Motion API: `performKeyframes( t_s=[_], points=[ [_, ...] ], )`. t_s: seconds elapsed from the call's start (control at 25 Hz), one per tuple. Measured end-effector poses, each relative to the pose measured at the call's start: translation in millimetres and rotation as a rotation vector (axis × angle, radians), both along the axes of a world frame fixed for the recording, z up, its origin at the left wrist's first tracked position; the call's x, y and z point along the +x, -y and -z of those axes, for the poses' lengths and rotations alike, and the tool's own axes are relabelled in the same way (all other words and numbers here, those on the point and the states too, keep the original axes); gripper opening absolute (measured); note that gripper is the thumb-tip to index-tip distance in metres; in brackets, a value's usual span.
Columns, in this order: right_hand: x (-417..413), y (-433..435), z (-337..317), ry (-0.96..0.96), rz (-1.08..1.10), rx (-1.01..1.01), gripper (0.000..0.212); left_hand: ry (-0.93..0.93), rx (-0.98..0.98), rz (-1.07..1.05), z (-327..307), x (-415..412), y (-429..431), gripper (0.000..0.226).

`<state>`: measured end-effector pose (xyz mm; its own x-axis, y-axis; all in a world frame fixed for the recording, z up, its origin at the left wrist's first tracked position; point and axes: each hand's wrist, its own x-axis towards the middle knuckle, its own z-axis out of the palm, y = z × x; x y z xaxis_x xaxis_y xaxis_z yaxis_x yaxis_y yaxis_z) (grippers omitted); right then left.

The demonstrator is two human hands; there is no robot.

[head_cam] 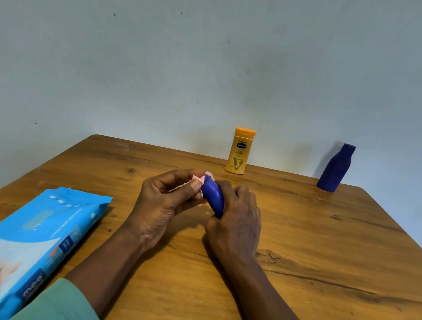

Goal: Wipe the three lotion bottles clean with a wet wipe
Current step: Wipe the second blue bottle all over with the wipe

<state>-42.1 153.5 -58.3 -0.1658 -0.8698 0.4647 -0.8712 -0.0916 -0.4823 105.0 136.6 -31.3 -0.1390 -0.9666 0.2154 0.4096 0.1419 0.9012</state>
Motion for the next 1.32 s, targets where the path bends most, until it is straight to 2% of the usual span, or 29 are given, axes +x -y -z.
performKeyframes(
  t_s=[0.08, 0.2, 0.32, 0.48, 0.56, 0.76, 0.84, 0.92, 1.04, 1.2, 1.32],
  points=[
    [-0.1, -0.6, -0.6, 0.013, 0.002, -0.001, 0.066, 0.113, -0.091, -0.043, 0.0, -1.2, -1.5, 0.030],
    [2.0, -2.1, -2.6, 0.011, 0.006, -0.009, 0.065, 0.296, -0.223, -0.229, 3.5, -6.5, -2.0, 0.030],
    [8.3, -3.7, -2.2, -0.020, -0.007, -0.020, 0.065, 0.337, -0.258, -0.361, 6.7, -11.8, -4.9, 0.025],
    [5.5, -2.8, -0.9, -0.026, 0.017, -0.029, 0.066, 0.372, -0.221, -0.248, 3.9, -3.5, -0.4, 0.026],
    [3.6, -3.3, -1.2, -0.022, 0.011, -0.021, 0.067, 0.312, -0.162, -0.152, 3.4, 1.7, 1.9, 0.027],
    [7.4, -6.2, -2.7, 0.125, -0.032, -0.039, 0.078, -0.046, 0.055, -0.096, 5.3, 0.7, 2.3, 0.032],
    [4.7, -7.1, -1.5, 0.213, -0.066, -0.061, 0.070, -0.092, 0.091, -0.037, 6.1, -2.8, -0.4, 0.030],
    [0.5, -6.3, -2.1, 0.259, -0.111, -0.106, 0.058, -0.097, 0.121, 0.013, 5.6, -6.1, -3.0, 0.022],
    [-1.4, -2.9, -3.5, 0.298, -0.183, -0.102, 0.042, -0.028, 0.112, -0.034, 2.8, -0.8, 1.0, 0.017],
    [7.0, -5.5, -4.2, 0.502, -0.347, 0.069, 0.050, 0.041, 0.114, -0.109, 4.1, 7.5, 9.6, 0.010],
    [10.3, -8.1, -3.7, 0.588, -0.357, 0.107, 0.046, 0.080, 0.090, -0.115, 6.5, 8.8, 8.6, 0.013]
  ],
)
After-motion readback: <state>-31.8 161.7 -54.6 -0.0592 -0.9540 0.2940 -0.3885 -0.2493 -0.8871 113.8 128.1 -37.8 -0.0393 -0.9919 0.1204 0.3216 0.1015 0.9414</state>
